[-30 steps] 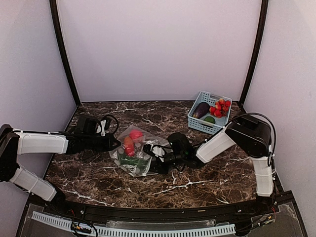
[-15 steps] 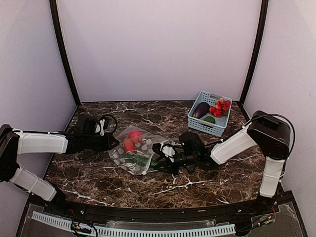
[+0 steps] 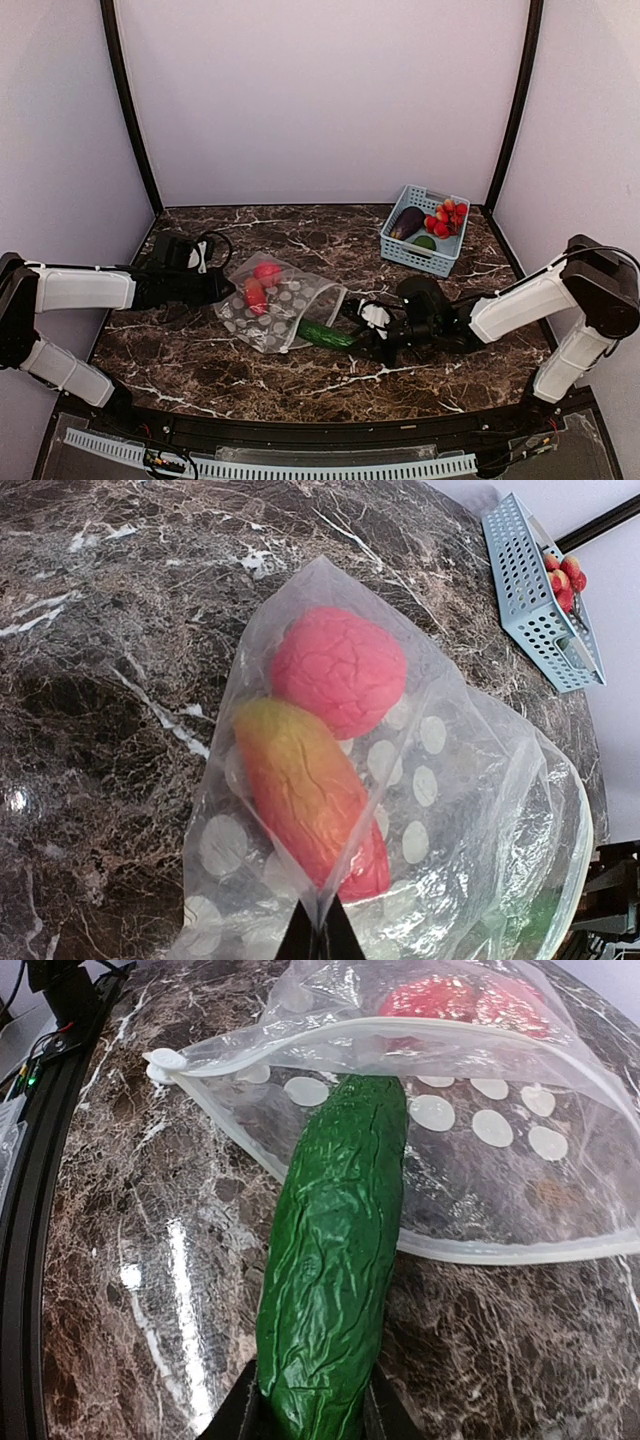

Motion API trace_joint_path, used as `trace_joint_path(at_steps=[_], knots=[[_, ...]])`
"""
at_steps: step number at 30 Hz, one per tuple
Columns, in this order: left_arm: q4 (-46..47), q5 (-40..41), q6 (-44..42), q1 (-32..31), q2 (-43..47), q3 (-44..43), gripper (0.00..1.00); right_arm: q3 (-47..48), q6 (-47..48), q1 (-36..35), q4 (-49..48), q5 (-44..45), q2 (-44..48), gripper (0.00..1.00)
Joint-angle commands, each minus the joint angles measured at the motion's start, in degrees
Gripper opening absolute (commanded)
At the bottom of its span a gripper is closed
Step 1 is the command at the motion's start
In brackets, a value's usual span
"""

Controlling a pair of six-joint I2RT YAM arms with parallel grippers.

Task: Open the zip-top bag and remove the fake food

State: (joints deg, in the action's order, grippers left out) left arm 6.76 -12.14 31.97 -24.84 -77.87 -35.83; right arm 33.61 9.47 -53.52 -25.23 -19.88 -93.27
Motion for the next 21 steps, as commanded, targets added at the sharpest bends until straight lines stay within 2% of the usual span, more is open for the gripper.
trace_joint_path(at_steps=[1,7,11,21], knots=[[-1.0,0.5,0.2,0.6,0.8,-0.1,0.01,-2.2,-3.8,2.4,2.7,2.6,6.7,0.09],[-1.1,0.6,0.1,0.7,0.7,-0.1,0.01,-4.6,-6.8,9.3,5.2,4.0,16.2,0.09],[0.1,-1.0,0.5,0.7,0.2,0.0,0.01,-3.0,-8.6,15.5,6.3,5.6,19.2,0.1],[1.0,-2.3,1.0,0.7,0.4,0.5,0.01,10.8,-10.1,28.5,10.2,12.5,15.0,0.12]])
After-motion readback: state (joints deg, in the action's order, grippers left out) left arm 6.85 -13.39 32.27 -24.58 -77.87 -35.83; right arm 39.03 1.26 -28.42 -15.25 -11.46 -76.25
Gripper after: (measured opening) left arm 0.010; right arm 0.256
